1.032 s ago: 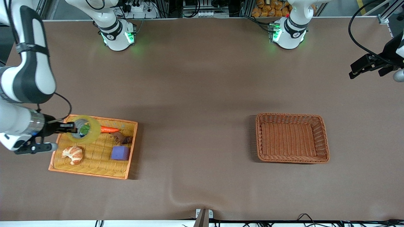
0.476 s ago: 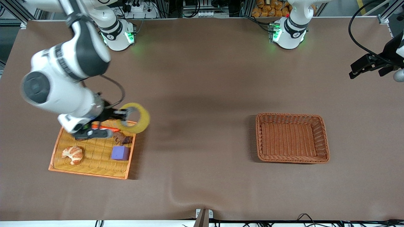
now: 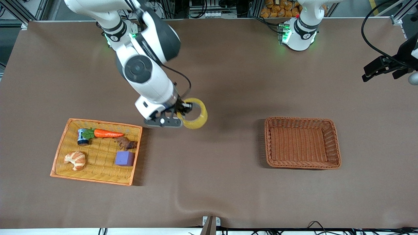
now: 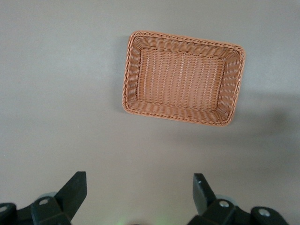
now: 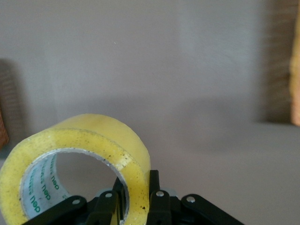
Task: Transfer tape with both arms
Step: 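Lift the tape roll and carry it toward the table middle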
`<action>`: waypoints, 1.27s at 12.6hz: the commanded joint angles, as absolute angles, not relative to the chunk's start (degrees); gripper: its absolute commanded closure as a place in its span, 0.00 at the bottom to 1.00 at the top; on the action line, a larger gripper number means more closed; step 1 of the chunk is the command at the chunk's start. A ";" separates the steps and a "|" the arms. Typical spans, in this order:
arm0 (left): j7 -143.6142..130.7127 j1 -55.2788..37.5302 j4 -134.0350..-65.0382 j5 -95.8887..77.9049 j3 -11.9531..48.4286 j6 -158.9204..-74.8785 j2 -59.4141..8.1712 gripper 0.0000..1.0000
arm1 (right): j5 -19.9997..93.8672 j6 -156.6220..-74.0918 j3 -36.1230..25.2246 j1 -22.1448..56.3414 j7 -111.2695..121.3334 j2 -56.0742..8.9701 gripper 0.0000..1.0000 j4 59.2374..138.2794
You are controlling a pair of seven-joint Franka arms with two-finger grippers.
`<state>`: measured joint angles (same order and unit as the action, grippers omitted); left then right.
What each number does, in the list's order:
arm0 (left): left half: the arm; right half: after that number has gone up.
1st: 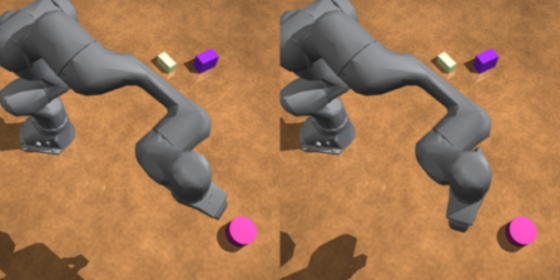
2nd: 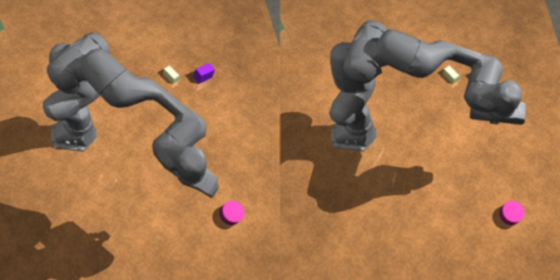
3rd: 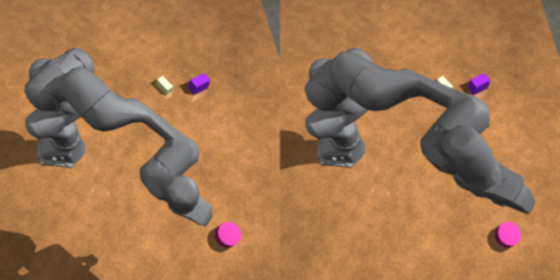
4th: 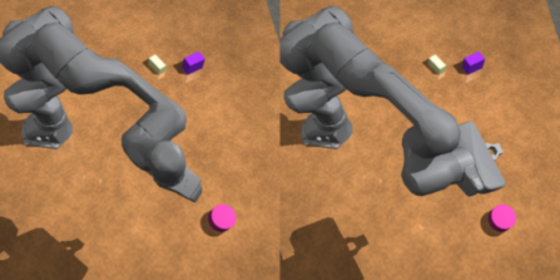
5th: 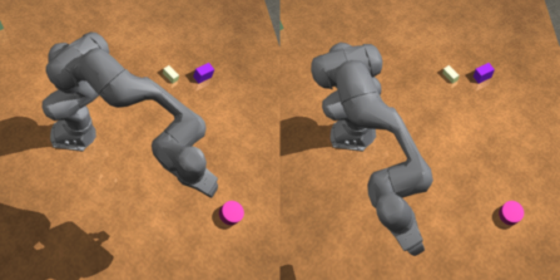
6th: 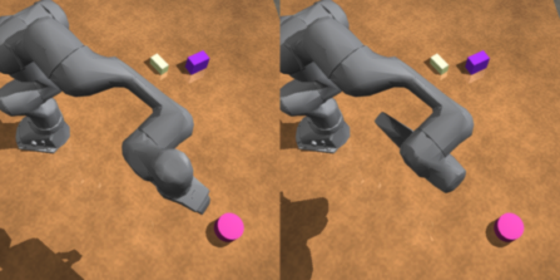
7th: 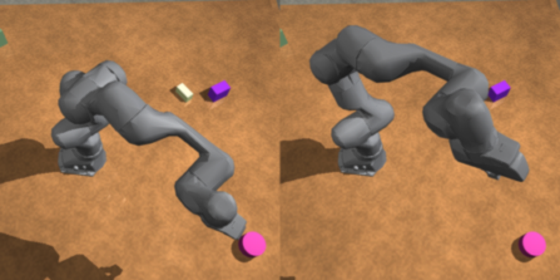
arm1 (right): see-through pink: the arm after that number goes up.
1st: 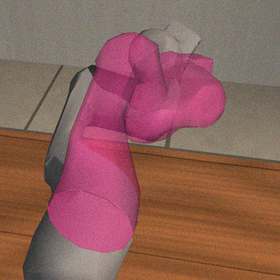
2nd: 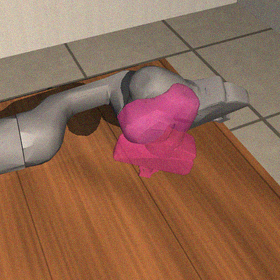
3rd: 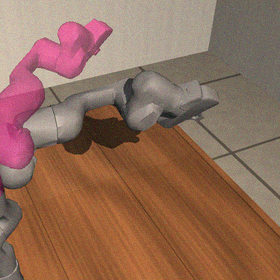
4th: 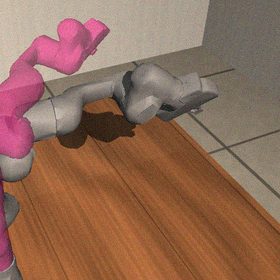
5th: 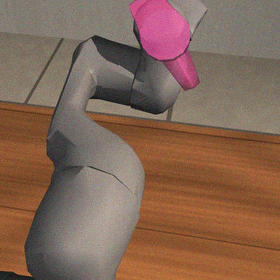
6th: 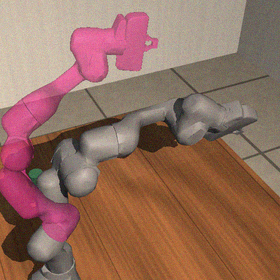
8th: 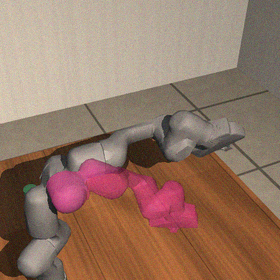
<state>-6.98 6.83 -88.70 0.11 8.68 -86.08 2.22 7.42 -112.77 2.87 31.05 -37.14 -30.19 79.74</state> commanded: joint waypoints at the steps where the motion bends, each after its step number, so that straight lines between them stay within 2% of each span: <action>1: -5.62 6.86 -87.71 -1.32 8.70 -85.08 1.50 0.00 | 7.30 -122.65 2.11 32.86 -37.35 -38.73 1.00 76.64; 2: -5.71 6.86 -87.71 -1.32 8.70 -85.08 1.49 0.00 | 6.77 -125.48 2.11 33.48 -37.35 -40.24 1.00 76.90; 7: -5.63 7.03 -87.71 -1.32 8.70 -85.08 1.49 0.00 | 6.59 -126.47 1.67 35.59 -38.14 -44.12 1.00 76.99; 14: -5.98 6.68 -87.54 -0.88 8.70 -85.25 0.44 0.00 | 6.50 -126.74 1.67 34.72 -37.97 -44.03 1.00 76.99; 16: -6.06 6.77 -85.61 -0.88 8.70 -85.17 -0.87 0.00 | 6.07 -126.74 1.58 34.72 -38.06 -44.12 1.00 76.99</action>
